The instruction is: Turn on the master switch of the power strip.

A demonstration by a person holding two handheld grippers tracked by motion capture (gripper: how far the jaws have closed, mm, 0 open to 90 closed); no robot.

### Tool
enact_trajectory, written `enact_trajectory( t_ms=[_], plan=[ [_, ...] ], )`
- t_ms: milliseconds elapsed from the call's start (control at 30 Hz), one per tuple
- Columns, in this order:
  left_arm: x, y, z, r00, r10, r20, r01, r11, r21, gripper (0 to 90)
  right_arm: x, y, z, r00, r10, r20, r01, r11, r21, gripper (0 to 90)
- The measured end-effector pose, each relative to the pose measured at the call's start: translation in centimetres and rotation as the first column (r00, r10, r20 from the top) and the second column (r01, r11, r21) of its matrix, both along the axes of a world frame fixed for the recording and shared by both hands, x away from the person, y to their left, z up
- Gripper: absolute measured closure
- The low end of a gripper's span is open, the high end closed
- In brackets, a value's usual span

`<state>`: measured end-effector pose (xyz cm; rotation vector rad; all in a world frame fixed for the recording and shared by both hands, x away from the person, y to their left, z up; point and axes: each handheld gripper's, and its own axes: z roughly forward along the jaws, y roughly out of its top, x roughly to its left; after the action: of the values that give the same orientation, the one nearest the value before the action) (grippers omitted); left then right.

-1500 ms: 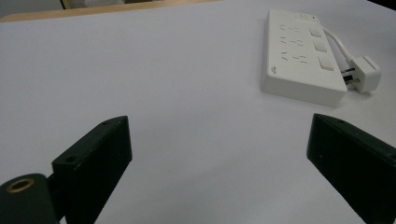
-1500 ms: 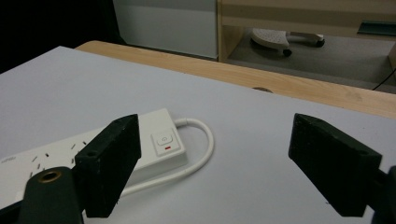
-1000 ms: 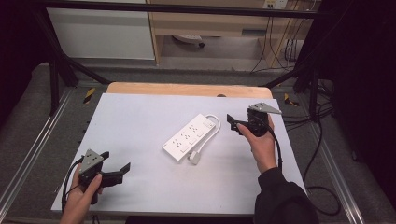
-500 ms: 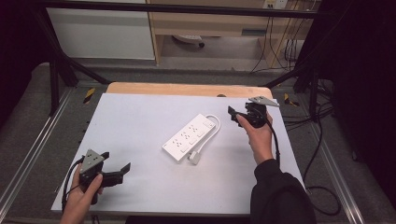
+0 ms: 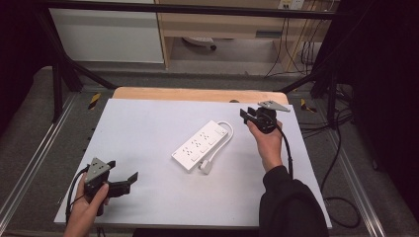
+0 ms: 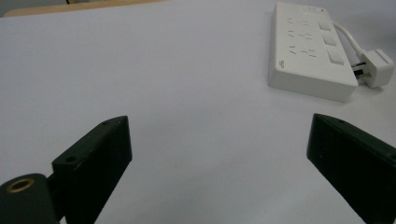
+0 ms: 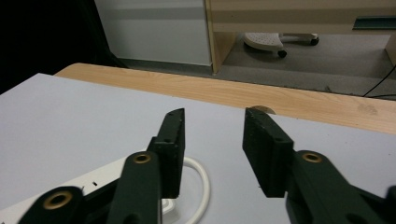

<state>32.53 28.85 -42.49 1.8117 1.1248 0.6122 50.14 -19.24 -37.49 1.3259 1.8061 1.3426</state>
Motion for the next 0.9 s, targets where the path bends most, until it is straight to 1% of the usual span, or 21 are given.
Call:
enact_trajectory(
  t_ms=[33,167,267,400,600,767,800,900],
  plan=[
    [0.0,0.0,0.0,1.0,-0.001,0.0,0.001,1.0,0.003,6.6,0.0,0.0,0.0,1.0,0.0,0.0,0.0,1.0,0.0,66.5],
    [0.0,0.0,0.0,1.0,-0.002,-0.001,0.002,1.0,0.004,6.5,0.3,0.3,-0.4,1.0,0.005,0.001,-0.005,1.0,0.001,76.7],
    [0.0,0.0,0.0,1.0,-0.001,-0.001,0.001,1.0,-0.002,6.5,0.6,0.6,-0.7,0.9999,0.012,0.003,-0.012,0.9998,-0.015,82.5],
    [0.0,0.0,0.0,1.0,-0.002,-0.001,0.002,1.0,-0.002,6.5,0.8,1.1,-1.1,0.9996,0.027,-0.004,-0.027,0.9991,-0.034,86.9],
    [0.0,0.1,0.0,1.0,-0.002,0.003,0.002,1.0,-0.002,6.5,1.1,2.0,-1.7,0.999,0.044,-0.009,-0.044,0.9972,-0.059,90.0],
    [0.0,0.1,0.0,1.0,-0.001,0.003,0.001,1.0,-0.001,6.5,1.3,2.5,-2.0,0.9985,0.053,-0.015,-0.054,0.9963,-0.066,90.0],
    [0.0,0.1,0.0,1.0,-0.001,0.003,0.001,1.0,-0.001,6.5,1.4,2.8,-2.2,0.9978,0.061,-0.025,-0.062,0.996,-0.064,90.0],
    [0.0,0.1,0.0,1.0,-0.001,0.004,0.001,1.0,0.0,6.5,1.4,3.0,-2.4,0.9973,0.066,-0.033,-0.068,0.9958,-0.062,90.0]
  ],
)
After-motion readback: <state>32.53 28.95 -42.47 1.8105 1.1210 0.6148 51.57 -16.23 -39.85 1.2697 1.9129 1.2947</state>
